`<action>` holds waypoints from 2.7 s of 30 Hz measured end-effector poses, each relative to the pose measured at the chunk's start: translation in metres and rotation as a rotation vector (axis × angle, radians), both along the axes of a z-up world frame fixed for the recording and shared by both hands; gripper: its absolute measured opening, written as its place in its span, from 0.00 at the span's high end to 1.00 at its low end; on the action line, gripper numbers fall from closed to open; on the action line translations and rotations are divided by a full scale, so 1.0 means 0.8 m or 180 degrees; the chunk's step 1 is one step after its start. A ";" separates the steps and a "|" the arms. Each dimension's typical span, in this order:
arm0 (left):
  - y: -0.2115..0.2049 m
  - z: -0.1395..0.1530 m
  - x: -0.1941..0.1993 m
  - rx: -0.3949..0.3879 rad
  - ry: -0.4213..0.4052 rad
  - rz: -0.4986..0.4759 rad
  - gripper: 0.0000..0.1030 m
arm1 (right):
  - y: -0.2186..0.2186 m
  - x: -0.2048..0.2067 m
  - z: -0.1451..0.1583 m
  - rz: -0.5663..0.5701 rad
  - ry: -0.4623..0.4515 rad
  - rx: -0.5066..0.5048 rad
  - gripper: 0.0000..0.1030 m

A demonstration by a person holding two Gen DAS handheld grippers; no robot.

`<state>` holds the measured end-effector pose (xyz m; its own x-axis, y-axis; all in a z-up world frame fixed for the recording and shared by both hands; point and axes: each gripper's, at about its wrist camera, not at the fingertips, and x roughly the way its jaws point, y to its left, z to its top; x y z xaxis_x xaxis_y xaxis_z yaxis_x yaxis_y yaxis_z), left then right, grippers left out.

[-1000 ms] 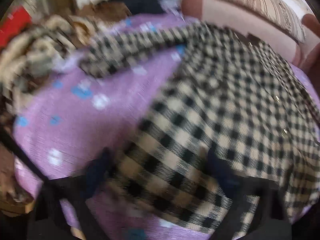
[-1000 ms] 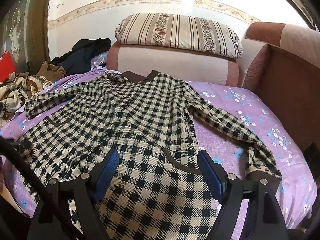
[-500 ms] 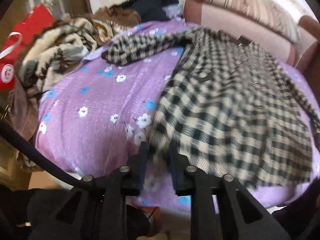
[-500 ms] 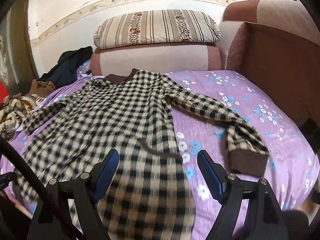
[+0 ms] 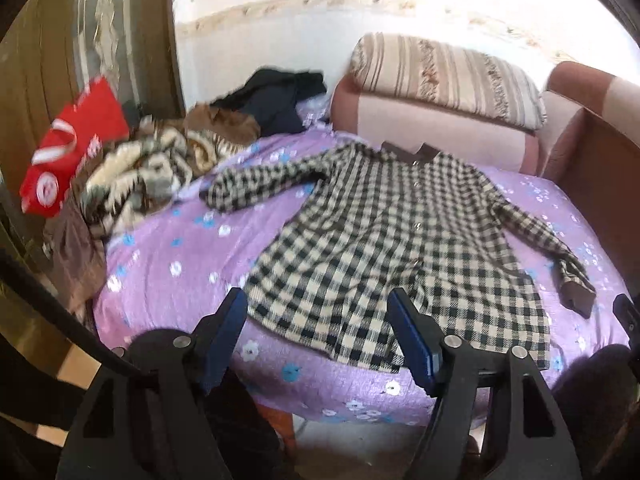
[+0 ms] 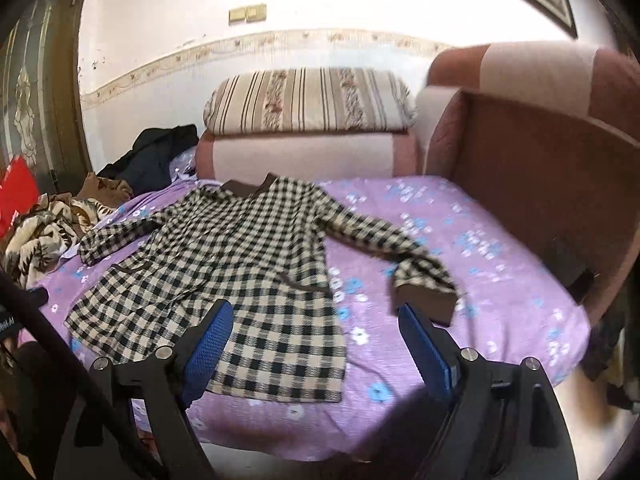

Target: Fold large clothes

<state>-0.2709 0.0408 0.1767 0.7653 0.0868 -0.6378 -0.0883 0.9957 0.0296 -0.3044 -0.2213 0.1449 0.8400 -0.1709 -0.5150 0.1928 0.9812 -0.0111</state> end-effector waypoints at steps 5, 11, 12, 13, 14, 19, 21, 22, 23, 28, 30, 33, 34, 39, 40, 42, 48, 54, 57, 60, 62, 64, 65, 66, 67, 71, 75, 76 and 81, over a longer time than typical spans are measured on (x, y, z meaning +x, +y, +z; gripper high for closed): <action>-0.010 0.004 -0.012 0.0127 -0.0116 -0.0091 0.27 | 0.016 -0.006 0.005 0.0108 -0.0078 -0.0123 0.14; -0.006 -0.006 -0.008 0.0092 -0.0026 -0.0078 0.27 | 0.030 0.003 -0.004 0.0256 0.0007 -0.0177 0.14; -0.006 -0.008 -0.006 0.0082 0.0002 -0.0090 0.27 | 0.031 0.004 -0.005 0.0263 0.0013 -0.0185 0.14; -0.007 -0.011 -0.004 0.0081 0.0019 -0.0099 0.27 | 0.031 0.004 -0.007 0.0265 0.0021 -0.0188 0.14; -0.008 -0.012 -0.003 0.0087 0.0032 -0.0112 0.27 | 0.031 0.006 -0.008 0.0265 0.0034 -0.0188 0.14; -0.016 -0.022 0.007 0.0112 0.0093 -0.0217 0.27 | 0.025 0.017 -0.019 0.0232 0.0131 -0.0142 0.14; -0.019 -0.025 0.011 0.0093 0.0115 -0.0257 0.27 | 0.023 0.022 -0.024 0.0228 0.0186 -0.0123 0.14; -0.020 -0.027 0.013 0.0086 0.0126 -0.0273 0.27 | 0.022 0.025 -0.027 0.0228 0.0213 -0.0116 0.14; -0.020 -0.029 0.015 0.0086 0.0137 -0.0286 0.27 | 0.021 0.028 -0.030 0.0229 0.0243 -0.0108 0.14; -0.027 -0.040 0.031 0.0103 0.0229 -0.0357 0.27 | 0.020 0.044 -0.042 0.0244 0.0365 -0.0094 0.14; -0.031 -0.046 0.039 0.0120 0.0278 -0.0405 0.24 | 0.019 0.051 -0.048 0.0252 0.0414 -0.0095 0.14; -0.033 -0.052 0.047 0.0106 0.0306 -0.0459 0.18 | 0.018 0.062 -0.057 0.0264 0.0503 -0.0088 0.14; -0.033 -0.053 0.050 0.0103 0.0309 -0.0463 0.18 | 0.018 0.064 -0.059 0.0265 0.0519 -0.0087 0.14; -0.026 -0.068 0.071 0.0056 0.0458 -0.0408 0.17 | 0.017 0.079 -0.070 0.0277 0.0623 -0.0086 0.14; -0.025 -0.070 0.073 0.0051 0.0489 -0.0394 0.17 | 0.016 0.082 -0.072 0.0273 0.0640 -0.0083 0.14; -0.024 -0.077 0.080 0.0074 0.0555 -0.0344 0.17 | 0.013 0.089 -0.076 0.0254 0.0678 -0.0068 0.14; -0.014 -0.098 0.101 0.0019 0.0769 -0.0280 0.17 | 0.002 0.111 -0.086 0.0188 0.0779 0.0004 0.14; -0.011 -0.115 0.116 -0.0023 0.0907 -0.0285 0.17 | 0.002 0.129 -0.094 0.0188 0.0868 0.0007 0.14; -0.009 -0.121 0.120 -0.0042 0.0951 -0.0292 0.17 | 0.003 0.134 -0.098 0.0201 0.0892 -0.0001 0.14; -0.008 -0.126 0.124 -0.0091 0.0989 -0.0313 0.17 | 0.004 0.139 -0.100 0.0213 0.0916 -0.0003 0.14; -0.006 -0.128 0.126 -0.0130 0.1000 -0.0324 0.17 | 0.004 0.142 -0.102 0.0220 0.0924 -0.0002 0.14; -0.005 -0.131 0.128 -0.0169 0.1027 -0.0329 0.17 | 0.006 0.145 -0.103 0.0231 0.0932 -0.0002 0.14; -0.004 -0.132 0.129 -0.0174 0.1040 -0.0329 0.18 | 0.007 0.146 -0.103 0.0237 0.0932 -0.0003 0.14; -0.004 -0.134 0.129 -0.0185 0.1054 -0.0339 0.18 | 0.007 0.148 -0.103 0.0245 0.0929 -0.0005 0.14; -0.005 -0.134 0.130 -0.0188 0.1060 -0.0345 0.18 | 0.008 0.148 -0.103 0.0250 0.0926 -0.0006 0.14; -0.009 -0.136 0.130 -0.0099 0.1094 -0.0386 0.33 | 0.012 0.156 -0.101 0.0303 0.0887 -0.0020 0.14; 0.002 -0.131 0.139 -0.0123 0.1101 -0.0381 0.36 | 0.015 0.176 -0.092 0.0405 0.0760 -0.0073 0.14; 0.007 -0.129 0.143 -0.0132 0.1083 -0.0352 0.36 | 0.015 0.182 -0.089 0.0429 0.0729 -0.0092 0.14; 0.072 -0.102 0.192 -0.0201 0.0774 0.0023 0.36 | 0.015 0.221 -0.084 0.0505 0.0624 -0.0130 0.14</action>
<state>-0.1171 0.0981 0.0952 0.5883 0.0459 -0.8074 -0.0934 0.9956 -0.0114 -0.1278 -0.2092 0.0777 0.7427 -0.0691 -0.6661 0.0268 0.9969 -0.0735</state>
